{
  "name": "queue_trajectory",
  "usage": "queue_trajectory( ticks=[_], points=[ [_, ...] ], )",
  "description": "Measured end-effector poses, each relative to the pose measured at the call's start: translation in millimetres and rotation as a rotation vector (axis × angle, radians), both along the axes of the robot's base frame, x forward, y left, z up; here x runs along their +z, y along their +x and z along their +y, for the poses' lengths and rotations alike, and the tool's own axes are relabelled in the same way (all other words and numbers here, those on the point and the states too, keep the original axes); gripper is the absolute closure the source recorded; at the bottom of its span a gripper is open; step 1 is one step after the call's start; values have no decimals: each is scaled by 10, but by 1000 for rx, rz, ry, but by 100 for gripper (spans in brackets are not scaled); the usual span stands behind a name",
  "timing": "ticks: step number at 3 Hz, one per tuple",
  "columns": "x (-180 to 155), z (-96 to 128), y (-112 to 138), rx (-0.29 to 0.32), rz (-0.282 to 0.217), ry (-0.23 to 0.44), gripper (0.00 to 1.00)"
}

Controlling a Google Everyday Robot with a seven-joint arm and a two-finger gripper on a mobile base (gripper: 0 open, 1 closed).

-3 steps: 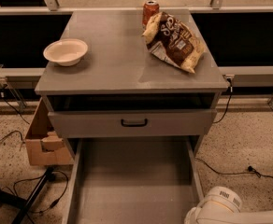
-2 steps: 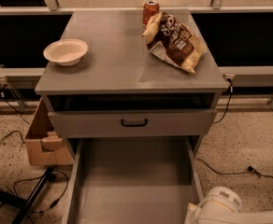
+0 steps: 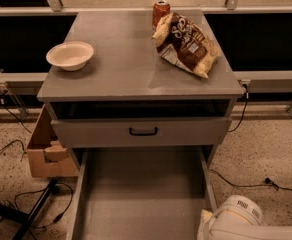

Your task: Open middle drawer

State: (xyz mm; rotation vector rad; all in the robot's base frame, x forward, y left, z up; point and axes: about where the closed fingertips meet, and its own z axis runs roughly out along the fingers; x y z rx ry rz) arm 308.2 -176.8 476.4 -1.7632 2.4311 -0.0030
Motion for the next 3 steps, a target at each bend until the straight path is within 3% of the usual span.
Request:
queue_trajectory(
  ticks=[1, 2, 3],
  points=[
    [866, -298, 266, -72, -93, -56, 0],
    [1795, -554, 345, -147, -136, -87, 0],
    [2494, -798, 508, -110, -140, -112, 0]
  ],
)
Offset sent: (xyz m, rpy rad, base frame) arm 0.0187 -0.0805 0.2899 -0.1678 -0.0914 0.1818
